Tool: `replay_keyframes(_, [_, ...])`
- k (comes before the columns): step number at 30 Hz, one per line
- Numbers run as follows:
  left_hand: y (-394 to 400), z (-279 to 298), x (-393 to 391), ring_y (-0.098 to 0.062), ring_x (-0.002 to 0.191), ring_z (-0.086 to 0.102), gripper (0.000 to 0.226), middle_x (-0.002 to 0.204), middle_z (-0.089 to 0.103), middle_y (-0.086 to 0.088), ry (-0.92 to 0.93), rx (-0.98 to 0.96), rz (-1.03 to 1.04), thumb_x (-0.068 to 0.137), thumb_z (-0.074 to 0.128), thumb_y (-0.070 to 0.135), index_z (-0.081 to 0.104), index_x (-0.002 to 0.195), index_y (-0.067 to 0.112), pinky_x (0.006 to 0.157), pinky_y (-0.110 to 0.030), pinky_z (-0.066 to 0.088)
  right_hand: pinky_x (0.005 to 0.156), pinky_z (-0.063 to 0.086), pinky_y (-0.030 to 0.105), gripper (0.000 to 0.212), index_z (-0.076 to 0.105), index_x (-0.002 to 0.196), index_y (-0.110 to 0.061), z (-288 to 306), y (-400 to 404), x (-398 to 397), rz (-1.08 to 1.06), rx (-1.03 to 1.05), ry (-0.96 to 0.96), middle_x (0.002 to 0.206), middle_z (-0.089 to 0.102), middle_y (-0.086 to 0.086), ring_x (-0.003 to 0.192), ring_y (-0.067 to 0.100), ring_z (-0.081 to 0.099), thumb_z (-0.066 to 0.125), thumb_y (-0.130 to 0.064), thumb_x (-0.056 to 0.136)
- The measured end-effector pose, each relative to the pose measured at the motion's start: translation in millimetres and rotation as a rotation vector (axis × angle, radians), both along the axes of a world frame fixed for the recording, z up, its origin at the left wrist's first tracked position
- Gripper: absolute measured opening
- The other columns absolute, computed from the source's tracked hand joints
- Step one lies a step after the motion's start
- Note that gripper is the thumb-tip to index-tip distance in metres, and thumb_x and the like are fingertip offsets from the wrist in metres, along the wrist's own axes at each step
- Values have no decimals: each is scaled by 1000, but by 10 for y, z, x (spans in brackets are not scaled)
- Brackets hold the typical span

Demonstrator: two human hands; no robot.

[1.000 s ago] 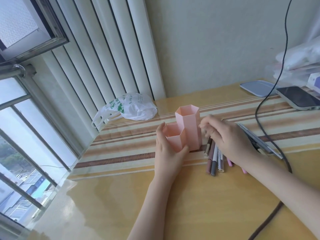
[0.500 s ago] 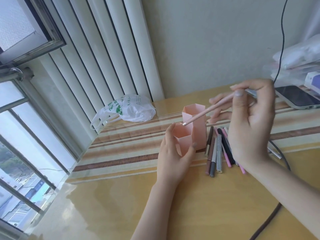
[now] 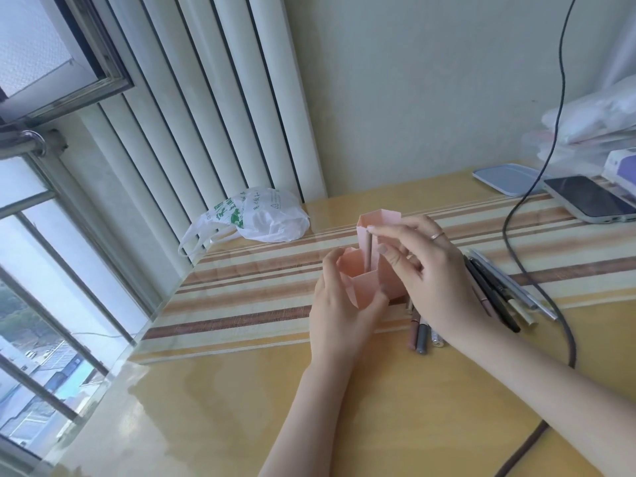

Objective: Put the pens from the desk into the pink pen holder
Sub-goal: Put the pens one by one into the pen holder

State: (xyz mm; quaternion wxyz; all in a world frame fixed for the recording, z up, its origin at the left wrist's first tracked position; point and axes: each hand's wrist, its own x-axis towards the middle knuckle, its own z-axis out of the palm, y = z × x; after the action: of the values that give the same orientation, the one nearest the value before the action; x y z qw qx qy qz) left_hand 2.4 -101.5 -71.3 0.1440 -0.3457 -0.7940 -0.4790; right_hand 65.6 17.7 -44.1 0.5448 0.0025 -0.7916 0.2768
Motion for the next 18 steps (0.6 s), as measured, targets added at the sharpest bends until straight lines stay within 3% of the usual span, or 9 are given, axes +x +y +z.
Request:
replay_keyframes(2, [-7, -3, -15, -8, 107, 49, 72, 117, 42, 24, -17, 29, 36, 74, 69, 30, 26, 132, 31, 76, -28, 42, 64, 42, 6, 30, 61, 124, -12, -14, 85, 8, -41, -25, -47, 96, 56, -1, 66, 1, 49, 58, -15, 94])
replay_keyframes(5, [-27, 0, -80, -25, 108, 53, 78, 121, 41, 12, -62, 107, 111, 75, 68, 24, 21, 138, 24, 77, -32, 42, 58, 40, 4, 19, 68, 106, -13, 67, 286, 55, -110, -110, -179, 86, 65, -1, 61, 4, 50, 59, -4, 92])
replay_keyframes(7, [-39, 1, -105, -25, 108, 52, 78, 119, 44, 8, -100, 145, 122, 75, 67, 24, 21, 138, 20, 79, -31, 41, 65, 40, 6, 21, 73, 98, -21, 60, 468, 87, -75, -93, -501, 97, 71, -5, 76, 7, 60, 59, -6, 93])
replay_keyframes(9, [-47, -5, -108, -26, 104, 53, 79, 117, 48, 4, -102, 158, 107, 72, 65, 29, 21, 137, 20, 81, -35, 45, 83, 47, 19, 27, 72, 107, -31, -2, 553, 133, -38, 72, -856, 118, 66, -8, 98, 12, 61, 58, -13, 95])
replay_keyframes(11, [-44, -9, -106, -25, 100, 53, 78, 114, 50, 4, -104, 159, 100, 70, 62, 29, 21, 137, 21, 81, -37, 47, 91, 48, 30, 31, 67, 115, -40, -70, 554, 146, 0, 169, -1037, 124, 61, -8, 105, 16, 58, 56, -18, 96])
replay_keyframes(15, [-34, -10, -117, -20, 103, 51, 77, 114, 47, 9, -120, 146, 110, 75, 66, 19, 22, 138, 20, 79, -28, 40, 92, 47, 37, 36, 57, 123, -51, -67, 565, 85, -1, 188, -1078, 116, 54, -8, 104, 19, 53, 54, -25, 97])
replay_keyframes(18, [-40, -15, -124, -19, 107, 51, 77, 117, 46, 9, -110, 136, 113, 76, 66, 17, 22, 138, 19, 84, -30, 42, 93, 43, 35, 34, 61, 121, -47, -91, 594, 36, 41, 308, -1081, 118, 55, -12, 111, 15, 45, 55, -24, 97])
